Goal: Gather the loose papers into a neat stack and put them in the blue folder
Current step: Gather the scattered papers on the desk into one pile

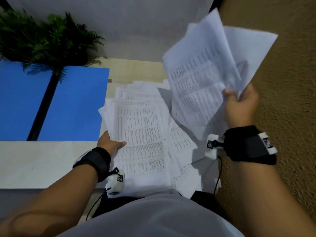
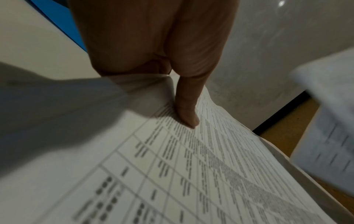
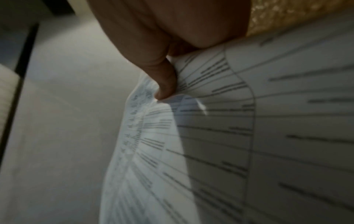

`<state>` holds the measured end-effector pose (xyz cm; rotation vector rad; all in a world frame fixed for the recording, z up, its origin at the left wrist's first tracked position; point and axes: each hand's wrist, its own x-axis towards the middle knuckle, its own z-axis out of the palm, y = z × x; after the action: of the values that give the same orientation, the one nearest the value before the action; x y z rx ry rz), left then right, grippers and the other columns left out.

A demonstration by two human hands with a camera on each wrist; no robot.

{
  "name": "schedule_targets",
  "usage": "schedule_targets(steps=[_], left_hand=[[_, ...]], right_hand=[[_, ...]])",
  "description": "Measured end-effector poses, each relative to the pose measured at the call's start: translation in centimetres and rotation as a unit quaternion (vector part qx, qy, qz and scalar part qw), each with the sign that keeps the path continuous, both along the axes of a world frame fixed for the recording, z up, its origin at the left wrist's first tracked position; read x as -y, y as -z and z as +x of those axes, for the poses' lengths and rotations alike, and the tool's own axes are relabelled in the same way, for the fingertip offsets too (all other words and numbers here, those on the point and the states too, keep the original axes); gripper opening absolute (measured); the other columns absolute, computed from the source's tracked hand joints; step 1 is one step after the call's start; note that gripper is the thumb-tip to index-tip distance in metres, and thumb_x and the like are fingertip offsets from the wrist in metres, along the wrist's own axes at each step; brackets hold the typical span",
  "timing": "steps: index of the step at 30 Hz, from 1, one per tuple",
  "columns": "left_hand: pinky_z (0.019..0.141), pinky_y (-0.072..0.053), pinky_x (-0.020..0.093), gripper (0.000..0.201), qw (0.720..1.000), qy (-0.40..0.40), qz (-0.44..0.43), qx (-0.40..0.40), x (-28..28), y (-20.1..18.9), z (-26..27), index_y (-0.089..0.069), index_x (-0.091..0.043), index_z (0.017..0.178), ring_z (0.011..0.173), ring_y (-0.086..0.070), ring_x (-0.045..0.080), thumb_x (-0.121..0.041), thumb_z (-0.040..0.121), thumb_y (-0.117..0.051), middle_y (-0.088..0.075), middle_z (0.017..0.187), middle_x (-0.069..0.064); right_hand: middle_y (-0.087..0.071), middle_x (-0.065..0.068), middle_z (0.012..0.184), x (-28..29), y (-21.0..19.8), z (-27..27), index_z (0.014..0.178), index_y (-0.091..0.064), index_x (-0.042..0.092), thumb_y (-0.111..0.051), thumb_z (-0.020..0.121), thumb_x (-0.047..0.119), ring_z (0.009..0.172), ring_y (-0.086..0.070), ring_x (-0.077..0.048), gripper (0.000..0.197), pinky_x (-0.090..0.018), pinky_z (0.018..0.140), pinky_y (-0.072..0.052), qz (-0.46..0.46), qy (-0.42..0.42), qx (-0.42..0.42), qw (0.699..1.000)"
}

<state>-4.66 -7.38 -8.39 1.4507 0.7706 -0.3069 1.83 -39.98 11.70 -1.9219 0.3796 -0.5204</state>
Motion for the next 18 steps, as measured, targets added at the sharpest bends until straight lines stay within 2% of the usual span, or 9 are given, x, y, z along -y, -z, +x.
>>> schedule_targets(steps=[2, 4, 5, 7, 10, 12, 13, 15, 18], left_hand=[[0.090, -0.055, 0.046, 0.048, 1.000, 0.007, 0.008, 0.010, 0.1, -0.3, 0.0, -0.059, -0.012, 0.126, 0.103, -0.068, 0.028, 0.001, 0.081, -0.072, -0.070, 0.118, 0.008], [0.095, -0.053, 0.048, 0.038, 0.999, 0.024, 0.038, 0.013, 0.1, -0.6, 0.0, -0.059, -0.018, 0.125, 0.106, -0.067, 0.028, -0.013, 0.088, -0.064, -0.069, 0.119, 0.005], [0.097, -0.051, 0.049, 0.035, 0.998, 0.035, 0.046, 0.013, 0.0, -0.6, 0.0, -0.059, -0.022, 0.124, 0.108, -0.066, 0.028, -0.020, 0.090, -0.060, -0.068, 0.119, 0.003], [0.100, -0.049, 0.050, 0.038, 0.997, 0.054, 0.046, 0.003, -0.4, -0.6, 0.1, -0.057, -0.026, 0.126, 0.110, -0.065, 0.028, -0.031, 0.089, -0.054, -0.068, 0.120, 0.001], [0.103, -0.045, 0.044, 0.052, 0.993, 0.097, 0.065, -0.001, -0.8, -1.1, 0.2, -0.052, -0.025, 0.131, 0.116, -0.059, 0.023, -0.053, 0.088, -0.052, -0.062, 0.129, -0.002], [0.103, -0.041, 0.039, 0.065, 0.993, 0.088, 0.075, -0.017, -0.6, -1.8, 0.6, -0.049, -0.021, 0.135, 0.121, -0.054, 0.023, -0.064, 0.086, -0.048, -0.057, 0.134, -0.001], [0.103, -0.041, 0.040, 0.067, 0.992, 0.086, 0.086, -0.022, -0.5, -1.8, 0.6, -0.047, -0.017, 0.137, 0.123, -0.053, 0.027, -0.064, 0.089, -0.043, -0.056, 0.135, 0.002], [0.100, -0.041, 0.041, 0.074, 0.984, 0.115, 0.125, -0.043, -0.2, -2.2, 0.6, -0.042, -0.009, 0.140, 0.124, -0.052, 0.033, -0.066, 0.095, -0.027, -0.055, 0.133, 0.008], [0.108, -0.038, 0.046, 0.092, 0.985, 0.128, 0.102, -0.052, -0.1, -2.0, 0.2, -0.038, -0.011, 0.144, 0.128, -0.050, 0.042, -0.079, 0.085, -0.020, -0.049, 0.143, 0.025]], right_hand=[[-0.067, 0.014, 0.089, -1.1, -2.1, -0.1, 0.107, -0.062, 0.020, -0.060, 0.089, 0.005, 0.078, -0.066, 0.011, 0.024, -0.010, 0.069, -0.051, 0.050, -0.024, 0.046, 0.997], [-0.066, 0.015, 0.085, -2.8, -1.8, -0.2, 0.102, -0.060, 0.020, -0.058, 0.090, 0.001, 0.068, -0.064, 0.014, 0.023, -0.006, 0.062, -0.049, 0.099, -0.045, 0.030, 0.994], [-0.066, 0.014, 0.085, -3.5, -0.6, -0.3, 0.103, -0.061, 0.018, -0.057, 0.090, 0.000, 0.066, -0.064, 0.012, 0.022, -0.007, 0.061, -0.050, 0.113, -0.062, 0.001, 0.992], [-0.065, 0.013, 0.088, -4.9, 2.6, -0.5, 0.109, -0.062, 0.014, -0.057, 0.092, 0.001, 0.070, -0.062, 0.010, 0.023, -0.010, 0.067, -0.053, 0.070, -0.112, -0.084, 0.988], [-0.065, -0.001, 0.100, -6.6, 8.2, -0.9, 0.116, -0.060, 0.013, -0.055, 0.095, 0.011, 0.091, -0.061, -0.015, 0.022, -0.021, 0.078, -0.044, -0.069, -0.192, -0.217, 0.955], [-0.065, -0.010, 0.109, -7.2, 11.6, -0.9, 0.119, -0.056, 0.010, -0.054, 0.096, 0.015, 0.100, -0.062, -0.025, 0.025, -0.024, 0.080, -0.041, -0.158, -0.220, -0.277, 0.922], [-0.064, -0.011, 0.109, -7.4, 13.0, -0.9, 0.120, -0.054, 0.008, -0.053, 0.096, 0.015, 0.102, -0.062, -0.028, 0.026, -0.025, 0.079, -0.041, -0.179, -0.224, -0.295, 0.912], [-0.061, -0.011, 0.113, -7.6, 14.6, -1.1, 0.121, -0.049, 0.006, -0.056, 0.094, 0.014, 0.107, -0.060, -0.030, 0.028, -0.028, 0.083, -0.045, -0.171, -0.208, -0.307, 0.913], [-0.056, -0.014, 0.125, -7.1, 15.7, -1.6, 0.124, -0.042, 0.004, -0.056, 0.095, 0.022, 0.110, -0.058, -0.031, 0.037, -0.036, 0.091, -0.046, -0.133, -0.121, -0.331, 0.926]])
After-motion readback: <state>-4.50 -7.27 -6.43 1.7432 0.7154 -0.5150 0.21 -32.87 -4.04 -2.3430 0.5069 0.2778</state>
